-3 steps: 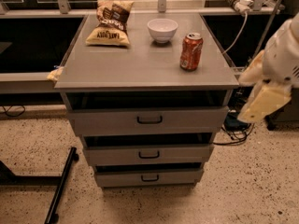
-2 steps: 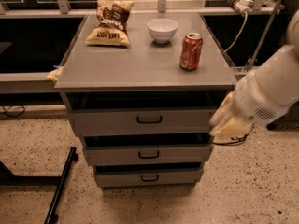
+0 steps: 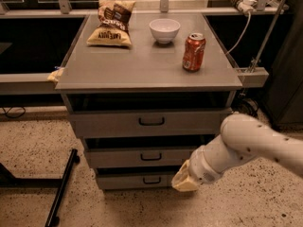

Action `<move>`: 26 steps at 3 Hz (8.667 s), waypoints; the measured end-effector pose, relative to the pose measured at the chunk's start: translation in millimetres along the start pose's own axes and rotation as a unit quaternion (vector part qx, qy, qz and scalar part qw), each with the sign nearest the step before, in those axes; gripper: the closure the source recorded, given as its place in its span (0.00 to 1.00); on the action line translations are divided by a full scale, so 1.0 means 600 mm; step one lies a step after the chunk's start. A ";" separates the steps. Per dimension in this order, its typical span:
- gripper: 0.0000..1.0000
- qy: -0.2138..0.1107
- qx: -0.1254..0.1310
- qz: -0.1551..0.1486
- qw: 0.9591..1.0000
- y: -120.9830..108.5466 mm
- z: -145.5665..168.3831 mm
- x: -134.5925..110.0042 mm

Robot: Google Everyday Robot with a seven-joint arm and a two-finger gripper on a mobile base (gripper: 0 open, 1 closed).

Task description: Open bottom drawer

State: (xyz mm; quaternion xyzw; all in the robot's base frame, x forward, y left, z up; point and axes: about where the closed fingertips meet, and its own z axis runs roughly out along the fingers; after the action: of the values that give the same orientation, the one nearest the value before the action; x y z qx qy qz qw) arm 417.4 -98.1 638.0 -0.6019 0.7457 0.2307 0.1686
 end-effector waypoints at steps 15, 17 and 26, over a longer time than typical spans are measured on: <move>0.00 -0.089 0.106 -0.192 0.972 -0.369 0.441 0.422; 0.00 -0.062 0.108 -0.190 0.974 -0.406 0.476 0.442; 0.00 -0.007 -0.010 -0.092 0.996 -0.347 0.499 0.532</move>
Offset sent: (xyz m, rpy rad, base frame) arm 0.0130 0.0063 -0.0342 0.0435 0.0035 -0.0473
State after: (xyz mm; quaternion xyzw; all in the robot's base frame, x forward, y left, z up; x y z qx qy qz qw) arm 542.9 -231.2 189.0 -0.6677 0.6838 0.2262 0.1881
